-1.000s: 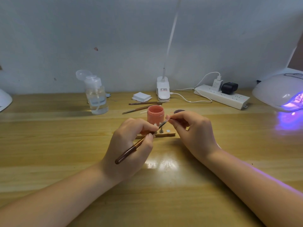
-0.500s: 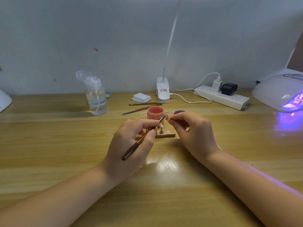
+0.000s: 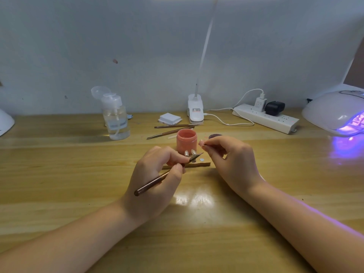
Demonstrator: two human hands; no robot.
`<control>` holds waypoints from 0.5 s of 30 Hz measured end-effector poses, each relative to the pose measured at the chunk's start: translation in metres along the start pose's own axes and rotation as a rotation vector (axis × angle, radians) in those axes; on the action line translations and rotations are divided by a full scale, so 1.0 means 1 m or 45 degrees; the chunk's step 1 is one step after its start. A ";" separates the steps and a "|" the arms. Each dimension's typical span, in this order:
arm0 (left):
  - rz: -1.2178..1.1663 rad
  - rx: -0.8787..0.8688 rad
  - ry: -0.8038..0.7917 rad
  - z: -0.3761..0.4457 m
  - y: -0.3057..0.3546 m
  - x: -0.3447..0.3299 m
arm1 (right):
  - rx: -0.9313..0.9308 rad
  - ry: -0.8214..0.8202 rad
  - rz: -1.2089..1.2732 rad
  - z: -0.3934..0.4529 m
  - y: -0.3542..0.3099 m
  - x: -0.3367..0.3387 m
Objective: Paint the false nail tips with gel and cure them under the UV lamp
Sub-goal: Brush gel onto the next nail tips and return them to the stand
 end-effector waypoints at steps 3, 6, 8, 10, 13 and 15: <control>0.006 0.000 0.044 0.000 0.001 0.001 | 0.005 0.006 -0.006 0.000 0.000 -0.001; 0.048 0.004 0.036 0.001 0.001 0.000 | 0.016 0.001 -0.007 0.000 0.000 0.000; 0.059 -0.001 0.030 0.001 0.001 0.000 | 0.009 0.002 -0.002 0.000 0.000 0.000; 0.038 -0.006 0.056 0.000 0.001 0.002 | 0.001 0.002 0.008 0.000 -0.001 0.000; 0.024 -0.006 0.081 0.001 0.003 0.001 | 0.010 -0.012 0.013 0.000 -0.002 0.000; 0.050 0.005 0.062 0.001 0.003 0.000 | 0.020 -0.017 0.012 0.000 -0.002 0.000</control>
Point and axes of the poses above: each hand's wrist, its own z-axis towards the middle knuckle, its own x-axis out of the back of the hand, y = z × x, the point moved 4 cm from there along z, towards the middle knuckle, and after that the axes turned 10 degrees about -z, right-handed, at the moved point
